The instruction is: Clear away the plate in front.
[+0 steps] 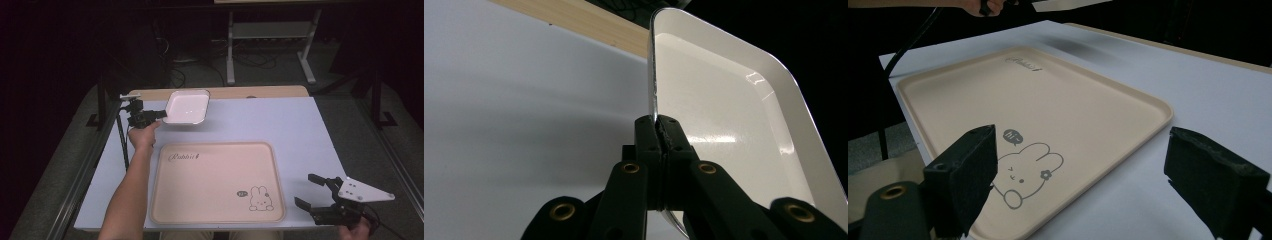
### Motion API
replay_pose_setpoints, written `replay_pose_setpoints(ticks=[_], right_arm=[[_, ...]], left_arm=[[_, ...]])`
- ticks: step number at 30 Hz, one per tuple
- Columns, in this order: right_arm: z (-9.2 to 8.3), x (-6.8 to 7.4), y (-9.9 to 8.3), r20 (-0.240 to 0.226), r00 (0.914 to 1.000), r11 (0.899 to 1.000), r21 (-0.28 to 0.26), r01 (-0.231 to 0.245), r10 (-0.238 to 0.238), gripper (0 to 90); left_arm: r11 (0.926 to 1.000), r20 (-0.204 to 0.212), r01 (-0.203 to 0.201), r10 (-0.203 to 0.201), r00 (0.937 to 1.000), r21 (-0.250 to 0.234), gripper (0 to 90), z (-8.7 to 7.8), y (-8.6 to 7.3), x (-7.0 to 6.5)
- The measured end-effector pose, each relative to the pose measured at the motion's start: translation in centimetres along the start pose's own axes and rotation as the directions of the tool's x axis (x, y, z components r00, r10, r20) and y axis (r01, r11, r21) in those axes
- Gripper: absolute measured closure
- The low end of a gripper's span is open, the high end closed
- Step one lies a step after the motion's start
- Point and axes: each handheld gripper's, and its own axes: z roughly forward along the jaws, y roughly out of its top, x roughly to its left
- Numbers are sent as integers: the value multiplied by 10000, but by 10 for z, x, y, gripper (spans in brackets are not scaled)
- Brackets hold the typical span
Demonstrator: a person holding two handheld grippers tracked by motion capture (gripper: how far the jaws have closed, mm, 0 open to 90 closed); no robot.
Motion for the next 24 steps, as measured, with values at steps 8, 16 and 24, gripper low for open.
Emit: replay_pose_setpoints(ticks=[8, 16, 24], right_arm=[[0, 0, 0, 1, 10000, 10000, 1, -20, 20, 130], [0, 0, 0, -32, 10000, 10000, -4, -1, 1, 130], [0, 0, 0, -36, 10000, 10000, 3, 7, -7, 130]], left_arm=[[9999, 132, -144, 145, 9998, -65, 890, -11, 1, -6], [9993, 246, -335, 339, 9991, -172, 890, -25, -1, -11], [9988, 378, -353, 366, 9986, -330, 890, -39, -5, -13]])
